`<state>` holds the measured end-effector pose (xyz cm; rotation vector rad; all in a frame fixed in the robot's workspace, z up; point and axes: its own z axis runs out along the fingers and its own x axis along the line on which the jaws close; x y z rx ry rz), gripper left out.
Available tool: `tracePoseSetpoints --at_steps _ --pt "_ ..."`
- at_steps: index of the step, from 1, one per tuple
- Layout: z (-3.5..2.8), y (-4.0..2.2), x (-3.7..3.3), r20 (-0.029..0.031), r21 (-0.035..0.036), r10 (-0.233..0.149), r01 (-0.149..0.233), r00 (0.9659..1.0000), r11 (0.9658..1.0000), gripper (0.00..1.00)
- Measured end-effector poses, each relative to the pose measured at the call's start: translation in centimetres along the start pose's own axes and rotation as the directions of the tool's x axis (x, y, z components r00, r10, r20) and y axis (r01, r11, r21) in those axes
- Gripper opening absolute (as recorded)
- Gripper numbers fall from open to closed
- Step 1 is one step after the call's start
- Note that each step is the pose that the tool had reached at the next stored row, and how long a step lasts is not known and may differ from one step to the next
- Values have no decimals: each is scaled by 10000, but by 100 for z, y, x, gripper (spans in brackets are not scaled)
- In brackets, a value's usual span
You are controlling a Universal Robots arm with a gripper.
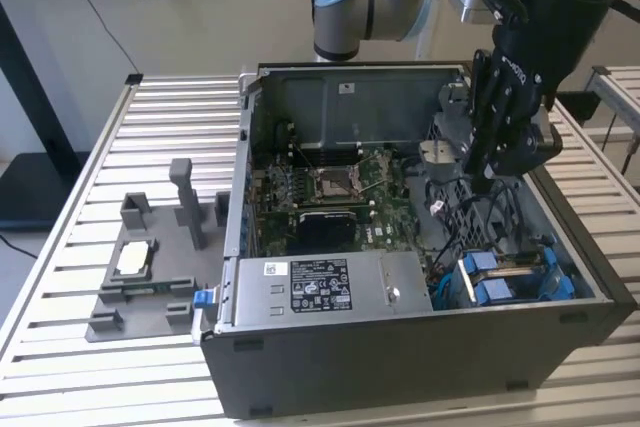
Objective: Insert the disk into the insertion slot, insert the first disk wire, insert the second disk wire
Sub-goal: 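Insert the second disk wire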
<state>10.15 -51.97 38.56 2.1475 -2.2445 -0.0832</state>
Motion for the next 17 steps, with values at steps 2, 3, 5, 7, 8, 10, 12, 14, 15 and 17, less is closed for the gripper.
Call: tracePoseSetpoints --at_steps 2,3,5,7,8,10,12,14,15,17 --pt "0 0 0 -63 3 3 -3 10000 10000 33" --pt "2 0 0 -79 4 4 -4 10000 10000 31" --pt "6 -1 0 -97 12 5 -5 10000 10000 24" --pt "10 0 0 -124 27 8 -8 9999 10000 24" --pt "13 0 0 -138 35 9 -8 9999 10000 24" --pt "19 0 0 -181 47 11 -10 9998 10000 24" --pt "25 -1 0 -247 56 15 -14 9997 10000 24" --pt "30 -1 1 -328 62 20 -18 9995 10000 22" --pt "32 -1 1 -338 63 21 -19 9994 10000 22" --pt "31 -1 3 -340 63 21 -19 9994 10000 16"
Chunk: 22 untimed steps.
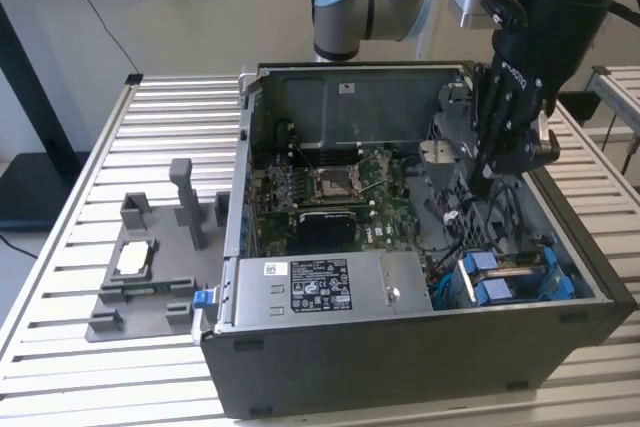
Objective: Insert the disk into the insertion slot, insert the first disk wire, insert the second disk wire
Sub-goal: 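Insert the second disk wire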
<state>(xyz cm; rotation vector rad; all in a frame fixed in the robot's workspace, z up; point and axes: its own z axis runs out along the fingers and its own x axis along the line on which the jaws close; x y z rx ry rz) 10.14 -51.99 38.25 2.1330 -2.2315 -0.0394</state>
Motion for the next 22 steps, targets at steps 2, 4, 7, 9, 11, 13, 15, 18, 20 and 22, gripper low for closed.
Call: tracePoseSetpoints --at_steps 2,4,7,9,11,13,15,18,20,22 --pt "1 0 7 0 0 1 -1 10000 10000 15" --pt "1 0 7 -1 0 1 -1 10000 10000 15" --pt "2 -1 7 -9 0 1 -1 10000 10000 15" --pt "2 -1 7 -12 0 1 -1 10000 10000 15" --pt "2 -1 7 -13 1 1 -1 10000 10000 15" --pt "3 -1 7 -26 3 2 -2 10000 10000 22" --pt "3 -1 7 -66 10 2 -2 10000 10000 28" --pt "3 1 -1 -79 12 4 -4 10000 10000 40" --pt "5 18 -6 -190 45 -3 4 9998 10000 40" --pt "10 34 -20 -394 96 -15 19 9992 10000 40"
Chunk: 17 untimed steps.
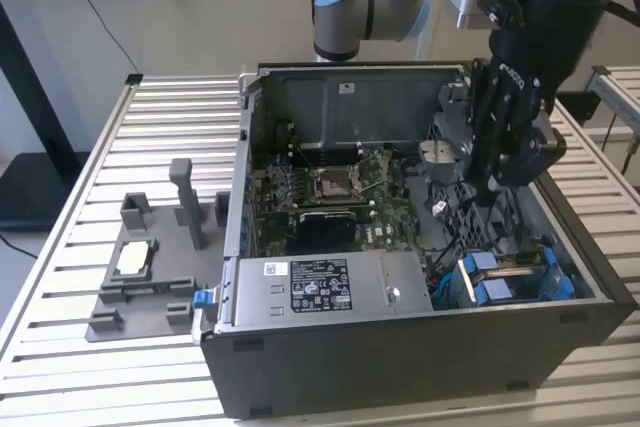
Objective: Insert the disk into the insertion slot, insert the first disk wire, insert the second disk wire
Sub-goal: 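Insert the second disk wire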
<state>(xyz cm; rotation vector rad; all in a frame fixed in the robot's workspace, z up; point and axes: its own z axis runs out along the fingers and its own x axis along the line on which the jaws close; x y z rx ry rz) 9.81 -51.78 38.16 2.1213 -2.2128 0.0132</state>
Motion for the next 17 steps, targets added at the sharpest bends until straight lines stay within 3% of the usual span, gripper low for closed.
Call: tracePoseSetpoints --at_steps 3,4,5,7,12,17 --pt "8 15 -36 -280 170 -25 30 9996 9999 40" --pt "11 20 -54 -348 254 -24 33 9994 9997 40" --pt "13 23 -70 -351 359 -19 32 9994 9993 40" --pt "15 24 -77 -347 446 -15 31 9994 9990 40" --pt "15 25 -82 -347 452 -16 32 9994 9990 40" --pt "18 43 -115 -344 503 24 -7 9994 9987 40"
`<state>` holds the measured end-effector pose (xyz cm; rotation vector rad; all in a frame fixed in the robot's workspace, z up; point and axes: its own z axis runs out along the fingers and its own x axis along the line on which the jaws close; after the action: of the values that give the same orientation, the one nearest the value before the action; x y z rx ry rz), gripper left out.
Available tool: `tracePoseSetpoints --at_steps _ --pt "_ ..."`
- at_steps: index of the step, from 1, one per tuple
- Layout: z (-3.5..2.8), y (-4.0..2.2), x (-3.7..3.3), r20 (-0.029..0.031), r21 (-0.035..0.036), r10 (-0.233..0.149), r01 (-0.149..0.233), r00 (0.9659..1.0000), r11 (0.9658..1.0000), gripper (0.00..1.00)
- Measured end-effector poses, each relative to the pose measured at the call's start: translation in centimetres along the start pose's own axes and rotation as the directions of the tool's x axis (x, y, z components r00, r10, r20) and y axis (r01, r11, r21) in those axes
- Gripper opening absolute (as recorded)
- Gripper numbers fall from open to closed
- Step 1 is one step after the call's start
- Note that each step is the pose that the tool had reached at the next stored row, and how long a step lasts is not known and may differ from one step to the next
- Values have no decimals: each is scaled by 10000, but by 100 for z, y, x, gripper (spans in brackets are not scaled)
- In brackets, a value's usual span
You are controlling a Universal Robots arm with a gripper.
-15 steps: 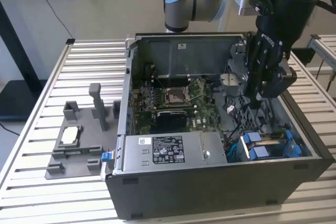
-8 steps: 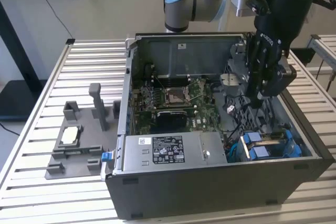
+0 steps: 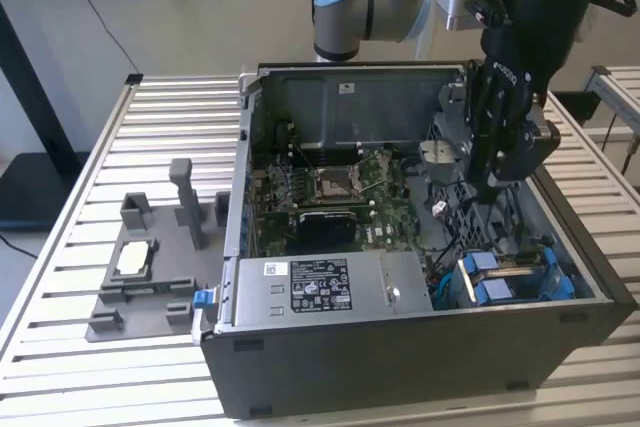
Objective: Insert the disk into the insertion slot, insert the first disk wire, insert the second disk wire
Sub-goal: 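Insert the second disk wire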
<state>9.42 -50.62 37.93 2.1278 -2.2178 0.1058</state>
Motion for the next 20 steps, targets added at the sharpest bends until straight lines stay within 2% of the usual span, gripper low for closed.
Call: tracePoseSetpoints --at_steps 7,9,14,15,16,17,20 --pt "0 8 -1 -13 19 2 -2 10000 10000 38" --pt "1 8 -1 -13 19 2 -2 10000 10000 25" --pt "1 8 -1 -29 48 4 -4 10000 10000 22" --pt "1 8 -1 -30 49 4 -4 10000 10000 16" --pt "1 8 -1 -30 49 4 -4 10000 10000 16" --pt "1 8 -1 -31 49 5 -4 10000 10000 11" --pt "1 8 -1 -30 50 4 -4 10000 10000 11"
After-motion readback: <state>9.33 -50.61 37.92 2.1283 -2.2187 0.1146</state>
